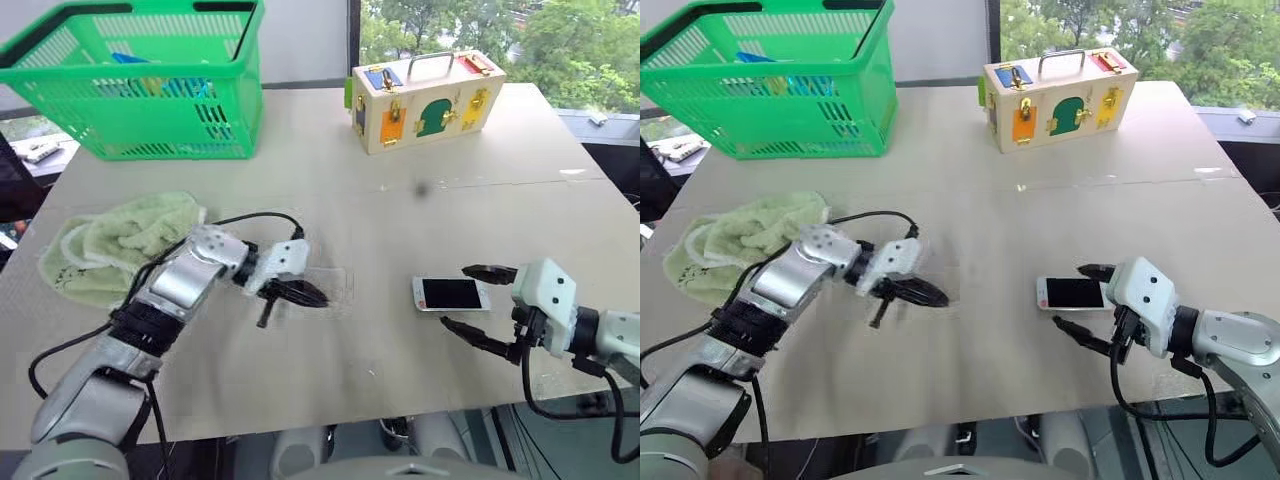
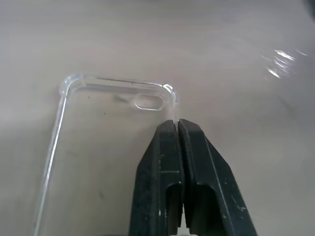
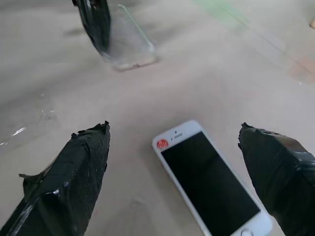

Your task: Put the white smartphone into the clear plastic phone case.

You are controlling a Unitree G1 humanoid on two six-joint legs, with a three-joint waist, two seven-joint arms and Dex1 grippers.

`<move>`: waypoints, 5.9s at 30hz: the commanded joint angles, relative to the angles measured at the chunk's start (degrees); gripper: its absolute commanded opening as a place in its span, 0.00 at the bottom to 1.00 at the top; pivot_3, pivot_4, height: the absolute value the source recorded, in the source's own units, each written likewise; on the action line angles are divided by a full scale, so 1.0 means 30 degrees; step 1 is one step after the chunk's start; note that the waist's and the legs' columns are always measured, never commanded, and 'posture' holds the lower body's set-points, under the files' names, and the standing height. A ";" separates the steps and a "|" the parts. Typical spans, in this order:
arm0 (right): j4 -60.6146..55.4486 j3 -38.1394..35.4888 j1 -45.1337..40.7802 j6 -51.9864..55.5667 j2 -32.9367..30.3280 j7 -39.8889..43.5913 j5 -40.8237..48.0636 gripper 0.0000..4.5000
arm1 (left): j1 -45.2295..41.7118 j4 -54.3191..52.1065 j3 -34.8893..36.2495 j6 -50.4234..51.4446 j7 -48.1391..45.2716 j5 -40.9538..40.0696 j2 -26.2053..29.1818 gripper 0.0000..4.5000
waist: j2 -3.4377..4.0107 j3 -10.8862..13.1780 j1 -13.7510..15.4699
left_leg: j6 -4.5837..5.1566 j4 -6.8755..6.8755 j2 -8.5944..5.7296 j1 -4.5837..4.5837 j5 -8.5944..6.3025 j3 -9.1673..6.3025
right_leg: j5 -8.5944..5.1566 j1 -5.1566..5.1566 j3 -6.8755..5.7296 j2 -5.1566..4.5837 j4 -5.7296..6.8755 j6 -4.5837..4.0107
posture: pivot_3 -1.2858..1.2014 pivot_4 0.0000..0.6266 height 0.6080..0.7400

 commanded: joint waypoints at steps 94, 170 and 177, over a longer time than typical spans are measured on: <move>-0.0566 -0.1071 -0.0368 -0.2456 0.0172 0.1387 0.1636 1.00 | 0.2416 -1.3926 0.3684 2.6315 1.9664 -0.4279 -0.2518 0.99 | -0.0016 0.0053 -0.0229 | 0.0067 0.0074 -0.0015 0.0035 -0.0057 -0.0035 | 0.0002 0.0090 0.0063 0.0028 -0.0038 0.0035 | 0.52 0.24 1.00; 1.7559 0.9765 -1.0523 -0.5393 -0.0007 0.8870 -0.8307 0.82 | 0.6219 -0.6539 0.5829 0.2390 0.4195 -0.0650 -0.1294 1.00 | -0.0010 -0.0050 -0.0181 | 0.0084 0.0165 -0.0003 0.0044 -0.0067 0.0070 | 0.0007 0.0042 0.0097 -0.0026 0.0014 0.0023 | 0.52 0.24 1.00; 1.6638 0.8887 -0.9636 -0.6686 -0.0087 0.8049 -0.8234 0.65 | 0.5633 -0.5789 0.5215 0.1446 0.4600 0.0277 -0.1923 1.00 | -0.0074 -0.0094 -0.0139 | 0.0083 0.0153 0.0000 0.0033 -0.0068 0.0054 | 0.0007 0.0056 0.0072 -0.0029 0.0015 0.0022 | 0.52 0.24 1.00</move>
